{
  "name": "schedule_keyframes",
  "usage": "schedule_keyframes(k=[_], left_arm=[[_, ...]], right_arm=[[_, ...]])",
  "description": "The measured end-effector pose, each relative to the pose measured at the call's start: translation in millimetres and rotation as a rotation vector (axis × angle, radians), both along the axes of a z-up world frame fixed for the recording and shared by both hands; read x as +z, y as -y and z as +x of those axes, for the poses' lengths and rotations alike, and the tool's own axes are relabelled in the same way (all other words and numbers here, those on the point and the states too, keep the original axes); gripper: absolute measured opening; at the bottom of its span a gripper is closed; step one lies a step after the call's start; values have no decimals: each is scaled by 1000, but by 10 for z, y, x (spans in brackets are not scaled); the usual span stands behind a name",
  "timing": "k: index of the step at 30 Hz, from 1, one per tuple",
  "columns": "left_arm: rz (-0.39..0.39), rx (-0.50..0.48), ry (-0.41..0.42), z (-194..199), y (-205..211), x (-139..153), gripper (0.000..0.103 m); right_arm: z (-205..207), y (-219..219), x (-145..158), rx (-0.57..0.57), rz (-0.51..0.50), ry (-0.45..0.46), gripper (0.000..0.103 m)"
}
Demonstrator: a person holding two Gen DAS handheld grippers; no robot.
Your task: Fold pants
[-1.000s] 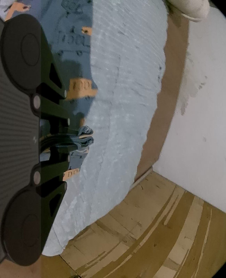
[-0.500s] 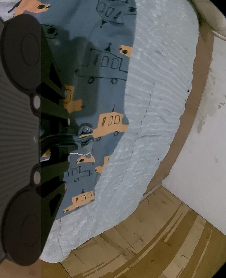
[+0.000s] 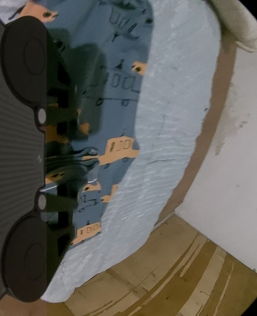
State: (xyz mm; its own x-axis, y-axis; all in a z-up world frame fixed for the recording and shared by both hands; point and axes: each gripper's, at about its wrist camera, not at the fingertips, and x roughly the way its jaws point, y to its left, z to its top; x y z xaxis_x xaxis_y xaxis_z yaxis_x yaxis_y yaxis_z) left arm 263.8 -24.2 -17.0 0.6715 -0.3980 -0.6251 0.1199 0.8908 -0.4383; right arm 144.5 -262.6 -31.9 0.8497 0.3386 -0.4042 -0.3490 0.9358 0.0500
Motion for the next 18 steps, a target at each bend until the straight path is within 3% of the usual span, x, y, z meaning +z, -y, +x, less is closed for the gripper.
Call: schedule_keyframes(k=[1, 5, 8, 12, 16, 18], left_arm=[[16, 13, 17, -16, 8, 23, 78], [103, 20, 89, -57, 152, 68, 90], [177, 37, 107, -35, 291, 21, 94], [253, 124, 83, 61, 338, -97, 94], [242, 139, 67, 130, 237, -178, 95], [249, 136, 72, 133, 209, -210, 96]], right_arm=[[-35, 39, 1, -4, 4, 17, 78], [-149, 298, 43, -74, -15, 92, 102], [-78, 546, 76, -189, -38, 114, 102], [298, 861, 87, -343, -105, 70, 102], [819, 1013, 44, -285, -195, -80, 102], [1058, 1099, 49, -212, -175, -143, 102]])
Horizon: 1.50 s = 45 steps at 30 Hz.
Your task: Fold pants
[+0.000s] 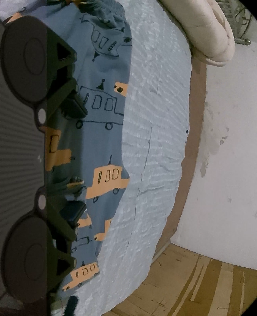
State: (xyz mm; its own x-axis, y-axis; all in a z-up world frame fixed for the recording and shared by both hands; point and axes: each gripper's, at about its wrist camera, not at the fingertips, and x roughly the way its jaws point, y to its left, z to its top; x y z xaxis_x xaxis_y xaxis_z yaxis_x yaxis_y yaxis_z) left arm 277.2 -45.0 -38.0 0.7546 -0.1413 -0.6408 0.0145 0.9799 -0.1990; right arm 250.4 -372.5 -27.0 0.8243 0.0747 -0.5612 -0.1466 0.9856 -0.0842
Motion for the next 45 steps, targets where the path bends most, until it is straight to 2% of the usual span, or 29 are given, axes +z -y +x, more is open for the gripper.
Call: schedule_keyframes(k=[2, 8, 11, 13, 16, 20, 26, 30, 34, 37, 39, 43, 45], left_arm=[[0, -4, 1, -4, -10, -35, 96], [12, -3, -1, 0, 4, -55, 98], [12, -5, 0, -7, 2, -49, 98], [18, -8, 2, -21, 8, -50, 98], [35, -15, 1, -66, 5, -42, 98], [58, -13, 31, -243, -17, -16, 98], [172, -13, 105, -701, 89, -54, 99], [220, 12, 132, -891, 84, -109, 100], [216, 27, 123, -899, 51, -148, 100], [205, 33, 107, -894, 41, -98, 100], [179, 37, 96, -938, -9, -28, 100], [124, 41, 110, -1111, -140, 175, 102], [101, 39, 131, -1167, -247, 309, 102]], right_arm=[[218, 92, 16, 30, 35, -54, 102], [694, 283, 45, 17, 38, -73, 102], [903, 351, -67, -59, 43, -118, 102], [906, 385, -140, -69, 62, -128, 102], [771, 351, -146, -92, 32, -108, 102], [378, 280, -96, -97, -50, -62, 102], [-479, 147, -187, -125, -171, 94, 102], [-808, 80, -356, -179, -174, 194, 102], [-854, 90, -467, -242, -105, 230, 102], [-894, 125, -487, -236, -103, 259, 102], [-877, 70, -456, -241, -143, 261, 102], [-918, -157, -282, -246, -294, 275, 102], [-998, -260, -149, -225, -285, 327, 102]])
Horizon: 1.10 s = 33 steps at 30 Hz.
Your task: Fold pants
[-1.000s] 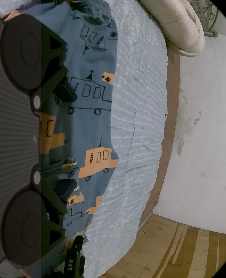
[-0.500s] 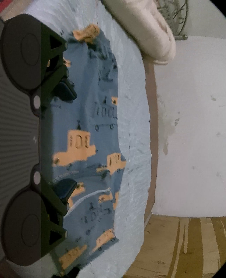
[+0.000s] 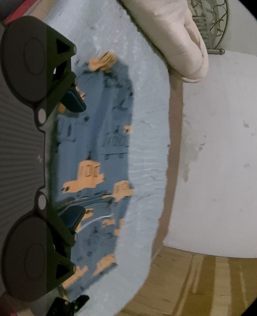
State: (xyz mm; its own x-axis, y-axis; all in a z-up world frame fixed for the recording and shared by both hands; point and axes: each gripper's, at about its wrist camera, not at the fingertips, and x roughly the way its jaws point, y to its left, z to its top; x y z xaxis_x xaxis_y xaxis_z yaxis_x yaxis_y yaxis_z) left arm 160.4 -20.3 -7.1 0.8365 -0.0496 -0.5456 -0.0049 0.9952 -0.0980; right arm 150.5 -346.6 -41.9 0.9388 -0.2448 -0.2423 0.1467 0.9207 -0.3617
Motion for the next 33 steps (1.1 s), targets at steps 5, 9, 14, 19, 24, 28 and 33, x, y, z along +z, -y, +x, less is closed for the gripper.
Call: schedule_keyframes(k=[5, 9, 14, 19, 24, 28, 33], left_arm=[[-23, 70, 59, -44, -505, 347, 102], [4, 183, 101, -91, -976, 397, 102], [-11, 306, 94, -53, -1364, 170, 102], [-93, 282, 101, -29, -1421, -63, 102], [-109, 207, 106, 90, -1353, -295, 102], [-122, 198, 92, 166, -1274, -434, 102], [-105, 207, 84, 215, -1264, -475, 102]], right_arm=[[24, -420, 191, 130, 0, 33, 102], [215, -812, 166, 256, 10, -4, 102], [488, -1242, 57, 331, -56, -59, 102], [571, -1378, -95, 333, -90, -80, 102], [534, -1354, -221, 334, -89, -29, 102], [528, -1386, -287, 329, -112, -2, 102], [505, -1436, -323, 318, -143, 21, 102]])
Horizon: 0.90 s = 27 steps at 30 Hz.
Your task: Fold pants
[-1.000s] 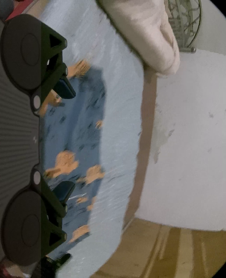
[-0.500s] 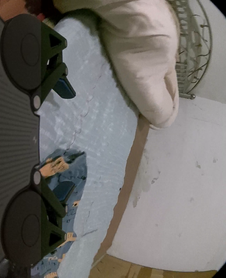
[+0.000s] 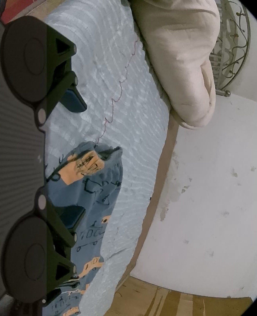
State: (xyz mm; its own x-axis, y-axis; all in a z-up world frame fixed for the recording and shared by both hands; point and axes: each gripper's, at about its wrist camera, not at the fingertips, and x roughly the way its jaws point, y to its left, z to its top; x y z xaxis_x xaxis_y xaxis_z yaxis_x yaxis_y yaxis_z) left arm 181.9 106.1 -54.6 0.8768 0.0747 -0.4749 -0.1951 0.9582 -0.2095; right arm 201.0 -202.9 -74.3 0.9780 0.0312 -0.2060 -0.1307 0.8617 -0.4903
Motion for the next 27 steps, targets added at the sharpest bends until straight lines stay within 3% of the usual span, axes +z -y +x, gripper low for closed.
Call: schedule_keyframes(k=[12, 14, 18, 20, 27], left_arm=[[-18, -3, -12, 6, -13, 25, 102], [-51, -16, -14, 2, -29, 54, 102], [-203, -79, 25, -1, -95, 92, 102], [-236, -59, 16, 21, -128, 55, 101], [-269, 19, 10, 7, -267, -22, 69]], right_arm=[[-26, -46, -30, -10, -21, 27, 102], [-32, -54, -37, -11, -21, 28, 102], [-34, -53, -41, -12, -22, 34, 102], [-36, -55, -44, -13, -23, 36, 102], [-47, -66, -58, -16, -25, 48, 102]])
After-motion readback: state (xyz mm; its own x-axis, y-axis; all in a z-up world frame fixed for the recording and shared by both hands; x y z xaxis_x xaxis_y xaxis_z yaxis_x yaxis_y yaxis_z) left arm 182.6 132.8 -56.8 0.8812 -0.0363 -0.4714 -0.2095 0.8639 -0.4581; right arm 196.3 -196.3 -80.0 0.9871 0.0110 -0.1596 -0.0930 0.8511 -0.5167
